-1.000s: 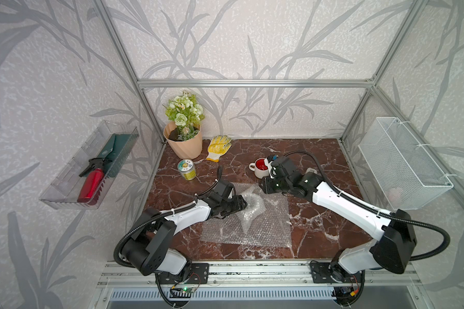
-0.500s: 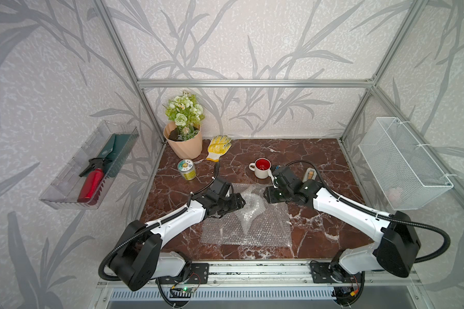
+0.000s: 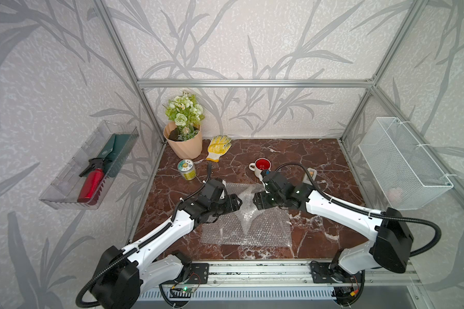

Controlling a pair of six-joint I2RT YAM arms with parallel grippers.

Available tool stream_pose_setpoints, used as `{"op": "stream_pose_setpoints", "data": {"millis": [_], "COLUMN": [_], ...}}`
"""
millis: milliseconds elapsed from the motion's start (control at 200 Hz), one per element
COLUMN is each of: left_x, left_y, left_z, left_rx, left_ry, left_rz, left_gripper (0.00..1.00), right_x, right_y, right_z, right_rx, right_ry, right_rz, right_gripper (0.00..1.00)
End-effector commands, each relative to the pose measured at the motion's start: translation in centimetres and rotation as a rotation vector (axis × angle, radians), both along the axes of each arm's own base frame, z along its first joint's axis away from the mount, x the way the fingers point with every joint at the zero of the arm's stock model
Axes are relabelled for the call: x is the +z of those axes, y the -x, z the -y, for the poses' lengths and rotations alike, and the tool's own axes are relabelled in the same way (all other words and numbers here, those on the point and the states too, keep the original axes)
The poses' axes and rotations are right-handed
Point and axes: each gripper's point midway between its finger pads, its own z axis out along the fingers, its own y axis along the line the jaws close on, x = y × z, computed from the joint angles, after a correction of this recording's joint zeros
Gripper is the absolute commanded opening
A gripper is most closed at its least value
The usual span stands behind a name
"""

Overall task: Wrap mugs in bubble wrap
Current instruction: Stick the tape on the bubble wrap.

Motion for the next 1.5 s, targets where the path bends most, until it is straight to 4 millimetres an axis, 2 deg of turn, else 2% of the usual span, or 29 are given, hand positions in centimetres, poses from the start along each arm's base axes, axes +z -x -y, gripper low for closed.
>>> {"op": "stream_pose_setpoints", "data": {"millis": [0,165,345,355,380,470,515,600,745,795,840,910,950,970,1095,1210,1410,1430,1495], "left_x": [-0.8,-1.0,-1.7,-1.7,-1.8,-2.1,-2.3,-2.6,-2.9,-2.9,-2.8,-2.7,-2.7,-2.7,-2.7,-2.7,-2.8,-2.9,-3.0], "left_y": [0.3,0.1,0.2,0.2,0.2,0.3,0.4,0.5,0.6,0.6,0.5,0.5,0.4,0.4,0.5,0.5,0.5,0.5,0.5], "left_z": [-0.3,-0.1,0.0,0.0,0.0,-0.1,-0.2,-0.2,-0.1,-0.1,-0.1,0.0,0.0,0.0,0.1,0.3,0.8,0.9,1.0], "left_rx": [-0.003,-0.003,-0.002,-0.003,-0.003,-0.001,0.001,0.001,0.000,-0.001,-0.001,-0.002,-0.001,-0.002,-0.005,-0.011,-0.029,-0.030,-0.034], "left_ry": [-0.024,-0.023,-0.023,-0.023,-0.024,-0.030,-0.033,-0.032,-0.026,-0.025,-0.024,-0.021,-0.021,-0.021,-0.019,-0.017,-0.017,-0.018,-0.017], "left_rz": [-0.010,-0.013,-0.027,-0.027,-0.030,-0.033,-0.037,-0.042,-0.047,-0.047,-0.045,-0.044,-0.043,-0.043,-0.043,-0.043,-0.044,-0.046,-0.047], "left_gripper": [0.78,0.78,0.77,0.77,0.77,0.75,0.75,0.74,0.74,0.74,0.74,0.74,0.74,0.74,0.74,0.74,0.74,0.74,0.74], "right_x": [0.0,-1.5,-3.6,-4.7,-5.1,-6.5,-6.9,-7.3,-7.2,-7.0,-6.6,-5.4,-5.0,-3.8,-1.8,-1.5,-3.0,-4.1,-5.0], "right_y": [-1.4,-2.1,-2.4,-2.3,-2.3,-2.0,-2.0,-1.8,-1.9,-2.0,-2.0,-1.9,-1.8,-1.8,-2.0,-3.0,-3.7,-3.7,-3.8], "right_z": [-0.1,-1.2,-0.7,-0.6,-0.4,0.3,0.6,0.8,0.5,0.4,0.2,-0.4,-0.5,-0.5,-0.3,0.0,0.0,0.0,0.2], "right_rx": [-0.030,-0.024,-0.053,-0.052,-0.057,-0.072,-0.081,-0.085,-0.081,-0.078,-0.068,-0.049,-0.044,-0.041,-0.037,-0.047,-0.033,-0.033,-0.035], "right_ry": [0.052,0.078,0.108,0.127,0.139,0.178,0.184,0.185,0.175,0.170,0.157,0.117,0.104,0.078,0.044,0.035,0.065,0.085,0.106], "right_rz": [0.018,-0.028,-0.076,-0.093,-0.106,-0.130,-0.135,-0.141,-0.142,-0.141,-0.138,-0.125,-0.121,-0.101,-0.048,-0.034,-0.095,-0.121,-0.136], "right_gripper": [0.86,0.87,0.79,0.79,0.78,0.66,0.58,0.49,0.30,0.27,0.31,0.56,0.66,0.69,0.83,0.84,0.80,0.80,0.75]}}
